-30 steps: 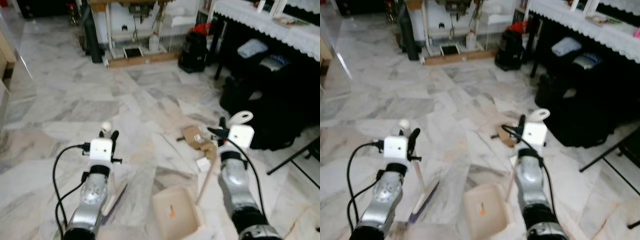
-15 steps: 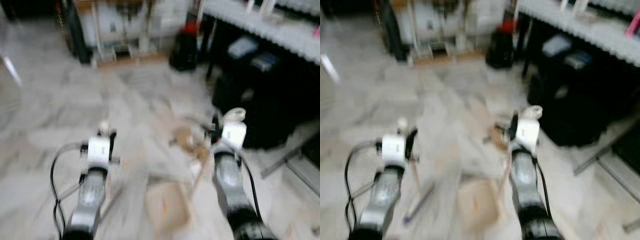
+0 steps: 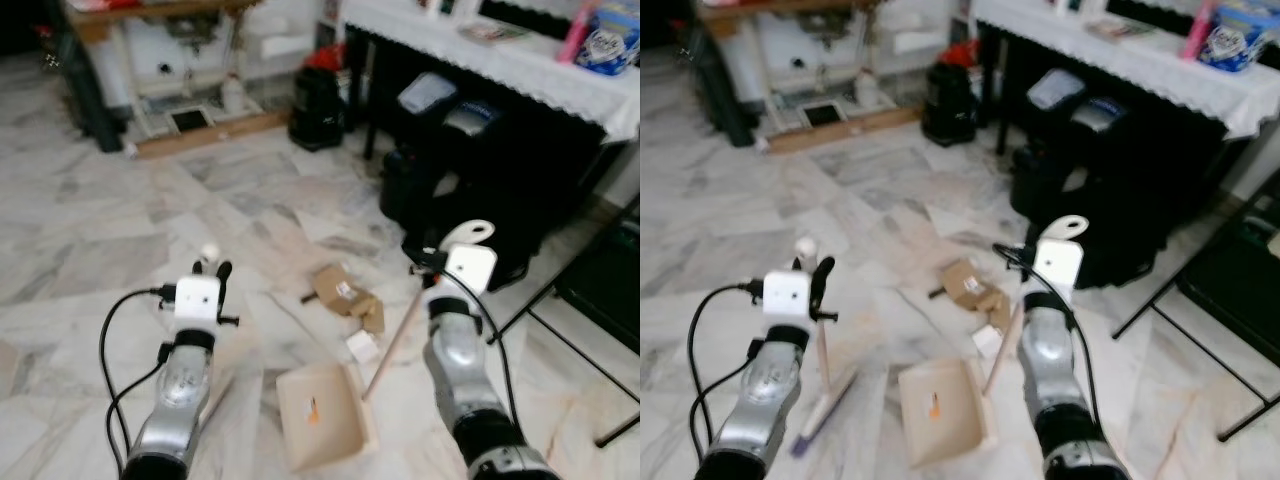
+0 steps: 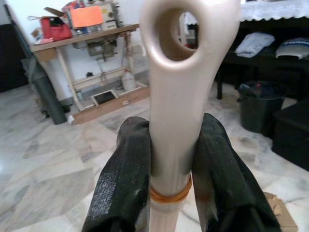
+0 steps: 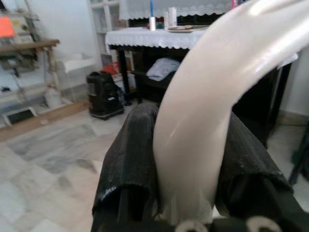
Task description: Sweep floor
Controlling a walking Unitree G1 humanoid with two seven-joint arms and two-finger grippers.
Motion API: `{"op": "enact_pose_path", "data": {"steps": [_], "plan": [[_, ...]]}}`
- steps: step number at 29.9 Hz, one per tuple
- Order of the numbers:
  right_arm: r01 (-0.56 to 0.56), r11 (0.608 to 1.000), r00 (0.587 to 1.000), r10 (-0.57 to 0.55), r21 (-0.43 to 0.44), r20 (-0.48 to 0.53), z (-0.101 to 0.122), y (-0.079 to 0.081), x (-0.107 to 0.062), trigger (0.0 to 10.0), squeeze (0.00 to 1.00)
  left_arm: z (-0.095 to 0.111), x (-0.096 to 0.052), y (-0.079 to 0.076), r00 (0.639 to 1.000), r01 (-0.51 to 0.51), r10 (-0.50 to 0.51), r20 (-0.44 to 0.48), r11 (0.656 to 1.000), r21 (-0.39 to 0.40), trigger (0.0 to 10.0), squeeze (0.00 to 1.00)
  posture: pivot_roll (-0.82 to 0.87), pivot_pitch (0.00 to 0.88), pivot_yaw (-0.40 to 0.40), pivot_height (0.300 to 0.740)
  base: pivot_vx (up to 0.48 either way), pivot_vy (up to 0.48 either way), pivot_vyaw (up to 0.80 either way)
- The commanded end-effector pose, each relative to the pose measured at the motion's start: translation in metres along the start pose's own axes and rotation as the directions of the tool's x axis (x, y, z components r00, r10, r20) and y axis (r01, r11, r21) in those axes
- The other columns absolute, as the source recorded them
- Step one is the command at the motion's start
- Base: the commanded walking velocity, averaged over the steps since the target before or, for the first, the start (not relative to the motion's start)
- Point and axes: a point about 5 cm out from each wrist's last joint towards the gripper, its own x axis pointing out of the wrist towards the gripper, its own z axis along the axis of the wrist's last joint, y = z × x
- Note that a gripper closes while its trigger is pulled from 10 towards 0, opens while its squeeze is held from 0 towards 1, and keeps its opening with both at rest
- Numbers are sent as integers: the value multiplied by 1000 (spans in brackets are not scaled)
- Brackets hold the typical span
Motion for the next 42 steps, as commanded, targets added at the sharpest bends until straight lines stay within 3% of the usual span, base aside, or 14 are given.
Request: {"op": "enact_pose_path", "data": {"steps": [1, 22, 27, 42], "plan": [[-38, 999, 998, 38, -4, 56, 13, 11, 7, 10000, 0, 6, 2, 8, 999, -27, 27, 36, 1000, 1, 10000, 0, 92, 0, -45, 740, 292, 0, 0], [-42, 999, 998, 43, -3, 44, 12, 13, 6, 10000, 0, 6, 3, 7, 999, -16, 16, 38, 1000, -1, 10000, 0, 92, 0, -43, 740, 293, 0, 0], [-44, 999, 998, 44, 0, 48, 13, 13, 7, 10000, 0, 6, 3, 7, 999, -14, 14, 39, 1000, -1, 10000, 0, 92, 0, -43, 740, 292, 0, -800], [-38, 999, 998, 37, 2, 48, 12, 13, 5, 10000, 0, 6, 3, 9, 999, -19, 19, 36, 1000, 2, 10000, 0, 92, 0, -36, 740, 293, 0, 0]]}}
